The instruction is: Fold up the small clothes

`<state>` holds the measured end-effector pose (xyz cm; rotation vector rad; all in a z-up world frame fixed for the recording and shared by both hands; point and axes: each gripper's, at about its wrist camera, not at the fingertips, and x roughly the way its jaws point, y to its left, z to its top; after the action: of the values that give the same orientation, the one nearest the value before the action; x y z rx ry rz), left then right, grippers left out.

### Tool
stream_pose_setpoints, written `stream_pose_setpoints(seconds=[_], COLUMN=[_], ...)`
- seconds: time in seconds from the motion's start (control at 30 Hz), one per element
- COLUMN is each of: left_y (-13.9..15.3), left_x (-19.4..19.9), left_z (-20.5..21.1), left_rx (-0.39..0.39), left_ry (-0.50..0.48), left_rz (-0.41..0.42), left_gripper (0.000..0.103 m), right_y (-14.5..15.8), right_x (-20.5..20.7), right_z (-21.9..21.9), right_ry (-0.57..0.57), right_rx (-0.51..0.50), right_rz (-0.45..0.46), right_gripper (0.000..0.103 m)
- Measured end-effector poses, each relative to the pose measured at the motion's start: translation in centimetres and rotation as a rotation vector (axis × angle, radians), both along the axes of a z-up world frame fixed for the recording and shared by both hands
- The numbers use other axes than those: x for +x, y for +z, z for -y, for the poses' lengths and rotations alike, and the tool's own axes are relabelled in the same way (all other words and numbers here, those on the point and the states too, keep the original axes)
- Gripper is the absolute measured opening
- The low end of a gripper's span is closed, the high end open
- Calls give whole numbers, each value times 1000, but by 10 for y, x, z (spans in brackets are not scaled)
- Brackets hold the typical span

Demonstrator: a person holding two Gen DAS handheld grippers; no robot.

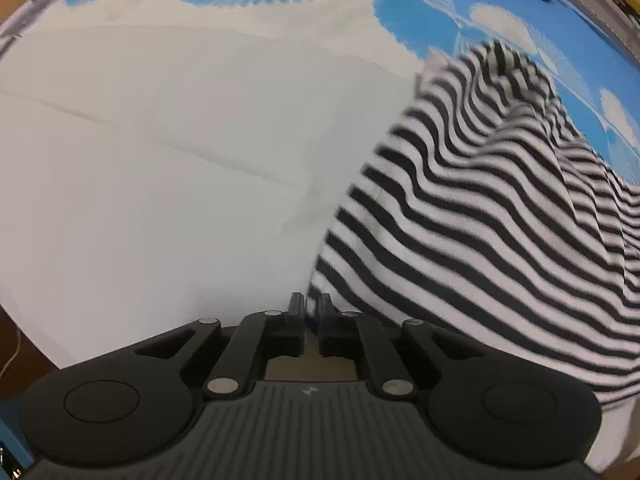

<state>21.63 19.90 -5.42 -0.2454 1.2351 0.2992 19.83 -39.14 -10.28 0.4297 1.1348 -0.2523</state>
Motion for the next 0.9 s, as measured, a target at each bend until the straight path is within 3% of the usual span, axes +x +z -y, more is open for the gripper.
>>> stream_pose_setpoints(seconds=[0.03,0.1,0.17,0.2,0.43,0.5,0.6,0.77,0.9], left_y=[4,12,20,22,40,41,29,18,5], left_x=[-1,-1,-1,3,11,14,26,44,58], left_z=[-3,-8,-13,-11,20,30,46,67,81], left_rx=[-4,-37,-61,-62,-60,-71,-86,-99,-81], left_ry=[19,61,83,79,-49,-76,-105,-148,-180], left_rz=[23,68,112,129,252,261,235,206,169], left_gripper=[28,34,34,34,34,34,34,35,42], right_y=[2,10,17,19,22,16,-5,-1,7], right_x=[0,0,0,1,8,13,21,28,29], right_z=[-1,-4,-8,-9,-7,-13,-27,-39,-41], right_ry=[5,22,32,39,45,87,152,195,186], right_rx=[-2,-34,-92,-120,-53,-49,-121,-233,-275], right_rz=[10,43,67,75,136,112,-22,-9,29], right_gripper=[4,7,35,40,40,40,48,50,49])
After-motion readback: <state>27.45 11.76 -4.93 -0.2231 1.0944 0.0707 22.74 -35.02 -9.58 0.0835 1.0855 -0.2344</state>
